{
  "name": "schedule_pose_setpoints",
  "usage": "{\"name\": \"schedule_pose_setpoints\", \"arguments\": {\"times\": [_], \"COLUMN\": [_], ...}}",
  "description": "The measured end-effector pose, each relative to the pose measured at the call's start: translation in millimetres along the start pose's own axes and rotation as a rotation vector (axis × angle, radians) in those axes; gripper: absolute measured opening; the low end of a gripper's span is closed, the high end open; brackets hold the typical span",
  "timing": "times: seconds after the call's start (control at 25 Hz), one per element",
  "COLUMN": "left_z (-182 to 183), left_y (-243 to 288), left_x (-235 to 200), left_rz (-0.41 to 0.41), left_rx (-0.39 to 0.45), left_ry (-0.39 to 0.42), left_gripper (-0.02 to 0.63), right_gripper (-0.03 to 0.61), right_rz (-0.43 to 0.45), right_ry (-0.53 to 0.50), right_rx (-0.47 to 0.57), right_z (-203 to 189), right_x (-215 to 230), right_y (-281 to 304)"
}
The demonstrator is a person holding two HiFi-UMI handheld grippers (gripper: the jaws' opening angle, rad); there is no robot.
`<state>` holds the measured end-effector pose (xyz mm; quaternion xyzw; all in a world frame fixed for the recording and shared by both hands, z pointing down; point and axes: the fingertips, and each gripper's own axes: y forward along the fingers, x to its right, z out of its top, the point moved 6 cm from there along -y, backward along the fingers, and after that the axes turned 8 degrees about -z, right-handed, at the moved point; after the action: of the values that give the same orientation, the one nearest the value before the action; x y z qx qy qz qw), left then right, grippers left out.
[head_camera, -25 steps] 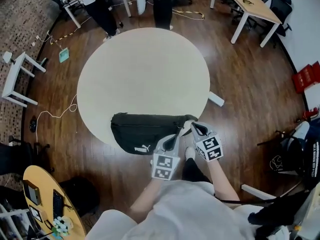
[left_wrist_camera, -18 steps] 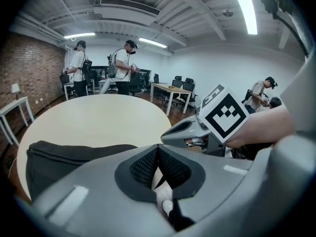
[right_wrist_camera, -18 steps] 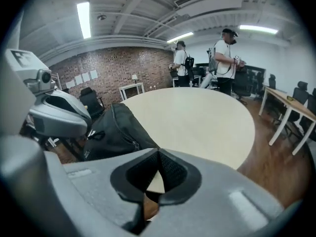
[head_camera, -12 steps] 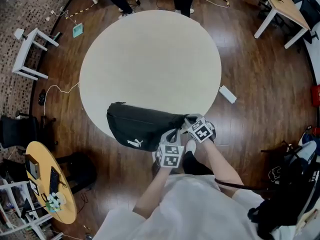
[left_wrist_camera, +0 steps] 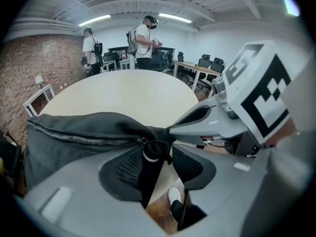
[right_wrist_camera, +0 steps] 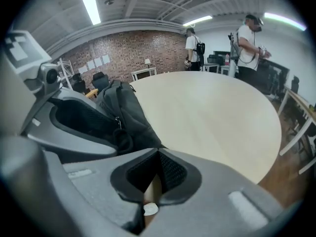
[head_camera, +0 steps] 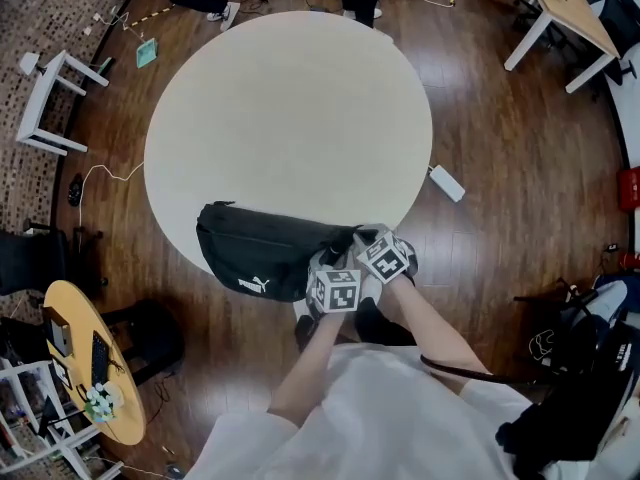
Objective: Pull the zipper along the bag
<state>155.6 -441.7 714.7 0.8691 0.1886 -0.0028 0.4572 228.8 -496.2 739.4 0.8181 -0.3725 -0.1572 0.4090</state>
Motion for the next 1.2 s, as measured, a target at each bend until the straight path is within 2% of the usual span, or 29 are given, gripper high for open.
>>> {"name": "schedule_pose_setpoints", "arguments": {"times": [0.16, 0.28, 0.44, 0.72, 0.88, 1.0, 1.12, 1.2], "left_z": [-3, -2, 5, 20, 11, 11, 13, 14], "left_y": [11, 9, -14, -69, -93, -113, -133, -142], "left_x": [-3, -3, 5, -6, -46, -90, -146, -193], "left_rz": [0.019, -0.006, -0.137, -0.327, -0.458, -0.533, -0.545, -0.529], "left_rx": [0.007, 0.019, 0.039, 0.068, 0.046, 0.066, 0.111, 0.131], "left_ry": [-0.029, -0.054, -0.111, -0.125, -0.145, -0.112, -0.066, -0.067], "left_gripper": [0.086, 0.047, 0.032, 0.017, 0.017, 0.017, 0.017, 0.017], "right_gripper": [-0.008, -0.008, -0.009, -0.009, -0.009, -0.009, -0.009, -0.009], "right_rz": [-0.014, -0.001, -0.016, -0.092, -0.163, -0.243, -0.338, -0.416], "right_ry": [0.01, 0.025, 0.028, 0.044, 0.136, 0.161, 0.102, 0.065], "right_rx": [0.001, -0.015, -0.012, -0.027, -0.02, -0.053, -0.131, -0.168], "right_z": [-1, 3, 0, 1, 1, 3, 3, 1], "right_x": [0, 1, -2, -7, -9, -10, -15, -15], "right_y": [2, 1, 3, 5, 9, 10, 10, 13]}}
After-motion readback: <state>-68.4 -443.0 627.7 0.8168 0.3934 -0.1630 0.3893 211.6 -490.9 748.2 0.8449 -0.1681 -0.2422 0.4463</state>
